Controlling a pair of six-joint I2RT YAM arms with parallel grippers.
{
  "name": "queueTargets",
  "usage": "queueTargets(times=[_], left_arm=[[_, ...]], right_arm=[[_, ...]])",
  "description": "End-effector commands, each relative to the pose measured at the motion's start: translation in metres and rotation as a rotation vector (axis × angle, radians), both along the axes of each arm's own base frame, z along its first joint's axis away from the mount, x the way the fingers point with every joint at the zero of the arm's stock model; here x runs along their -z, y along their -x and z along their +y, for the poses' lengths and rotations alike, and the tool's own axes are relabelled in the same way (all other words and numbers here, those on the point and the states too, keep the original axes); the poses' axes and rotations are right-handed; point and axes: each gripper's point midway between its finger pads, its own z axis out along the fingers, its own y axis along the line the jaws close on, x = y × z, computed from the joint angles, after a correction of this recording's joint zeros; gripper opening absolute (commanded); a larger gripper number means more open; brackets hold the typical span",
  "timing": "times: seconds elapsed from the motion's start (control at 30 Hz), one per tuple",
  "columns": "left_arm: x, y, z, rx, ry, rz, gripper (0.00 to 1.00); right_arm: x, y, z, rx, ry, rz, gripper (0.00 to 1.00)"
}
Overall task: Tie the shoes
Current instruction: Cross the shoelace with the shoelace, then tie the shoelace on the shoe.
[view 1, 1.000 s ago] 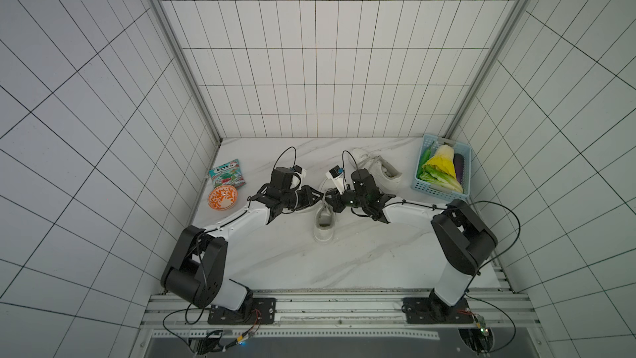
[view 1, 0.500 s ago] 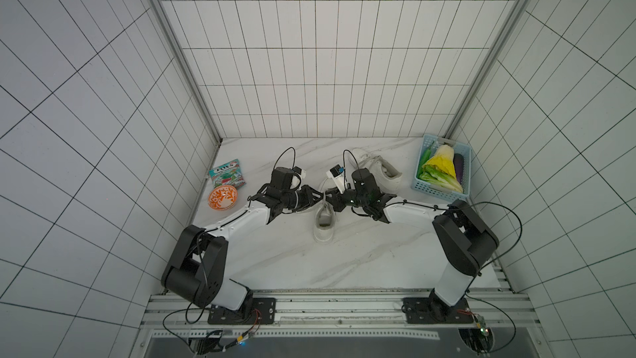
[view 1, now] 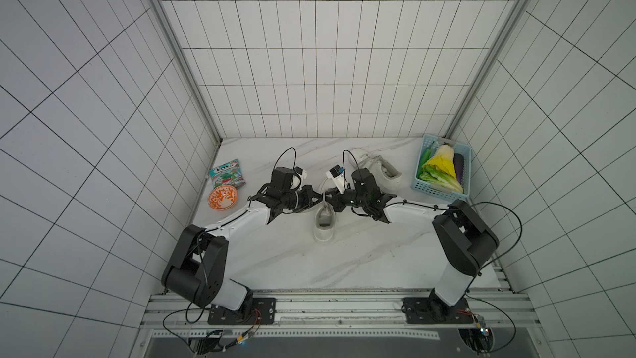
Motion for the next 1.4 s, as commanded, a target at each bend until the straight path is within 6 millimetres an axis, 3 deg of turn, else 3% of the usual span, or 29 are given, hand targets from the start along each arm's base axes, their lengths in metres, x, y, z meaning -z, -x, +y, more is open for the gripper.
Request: queueTargets(times=[0.0, 0.2, 0.57, 0.83, 1.1, 1.27, 1.37], left_arm=[[-0.014, -0.009, 0.001, -0.004, 0.002, -0.099, 0.0], [-0.017, -0.009, 0.008, -0.019, -0.005, -0.119, 0.0], [-0.015, -0.01, 0.012, -0.027, -0.015, -0.119, 0.0], [-0.014, -0.011, 0.01, -0.02, -0.014, -0.117, 0.0], [-0.014, -0.011, 0.01, -0.017, -0.012, -0.116, 0.0], [-0.013, -0.012, 0.01, -0.018, -0.017, -0.119, 0.0], [-0.012, -0.012, 0.01, -0.017, -0.02, -0.119, 0.0]], right_arm=[[-0.01, 0.021, 0.004, -0.071, -0.016, -0.021, 0.0], [-0.012, 0.02, -0.006, -0.047, 0.001, -0.033, 0.2], [-0.016, 0.024, -0.032, -0.015, 0.054, -0.074, 0.33], [-0.012, 0.047, -0.049, -0.067, 0.108, -0.092, 0.48], [0.003, 0.051, -0.042, -0.088, 0.152, -0.077, 0.52], [-0.001, 0.046, -0.033, -0.092, 0.14, -0.073, 0.4], [-0.002, 0.044, -0.029, -0.095, 0.132, -0.067, 0.26]])
